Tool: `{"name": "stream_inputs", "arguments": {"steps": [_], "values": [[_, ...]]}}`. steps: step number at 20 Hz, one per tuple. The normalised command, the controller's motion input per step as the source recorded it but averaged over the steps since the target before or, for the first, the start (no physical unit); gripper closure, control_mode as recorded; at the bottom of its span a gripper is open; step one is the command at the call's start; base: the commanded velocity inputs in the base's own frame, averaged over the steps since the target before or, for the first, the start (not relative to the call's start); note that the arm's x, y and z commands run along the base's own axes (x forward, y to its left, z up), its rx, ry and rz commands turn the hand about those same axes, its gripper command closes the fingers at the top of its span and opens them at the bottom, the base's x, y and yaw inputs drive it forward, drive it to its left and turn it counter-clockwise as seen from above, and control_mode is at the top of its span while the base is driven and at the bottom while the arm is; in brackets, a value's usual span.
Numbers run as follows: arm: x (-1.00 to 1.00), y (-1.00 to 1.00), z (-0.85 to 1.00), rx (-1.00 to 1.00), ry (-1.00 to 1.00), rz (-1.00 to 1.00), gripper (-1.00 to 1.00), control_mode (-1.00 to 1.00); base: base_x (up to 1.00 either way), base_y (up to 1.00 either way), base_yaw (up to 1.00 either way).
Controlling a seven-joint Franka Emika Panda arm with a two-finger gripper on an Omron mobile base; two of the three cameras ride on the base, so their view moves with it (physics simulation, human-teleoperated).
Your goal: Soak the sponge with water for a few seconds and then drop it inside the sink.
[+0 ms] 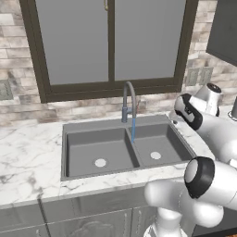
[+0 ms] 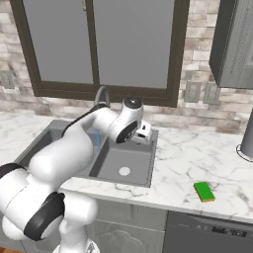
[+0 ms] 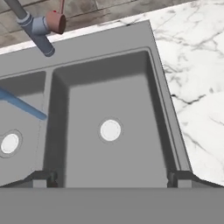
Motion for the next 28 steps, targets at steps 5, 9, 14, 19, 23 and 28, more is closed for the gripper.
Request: {"name": "stream_inputs", "arguments": {"steps": [5, 9, 14, 19, 23, 28], "values": [[-0.25, 0.03, 0.00, -0.13, 0.00, 0.05, -1.00, -1.00, 0.00, 0.00, 0.00], [-0.16, 0.00, 0.00, -0.10, 0.00, 0.09, -1.00, -1.00, 0.00, 0.00, 0.00], [-0.20, 0.00, 0.00, -0.07, 0.00, 0.12, -1.00, -1.00, 0.00, 0.00, 0.00], [-0.28, -0.09, 0.00, -0.05, 0.00, 0.12, -1.00, -1.00, 0.00, 0.00, 0.00], [-0.38, -0.11, 0.06, -0.03, 0.00, 0.10, -1.00, -1.00, 0.00, 0.00, 0.00], [-0.43, -0.17, 0.02, -0.02, 0.01, 0.11, -1.00, -1.00, 0.00, 0.00, 0.00]]}}
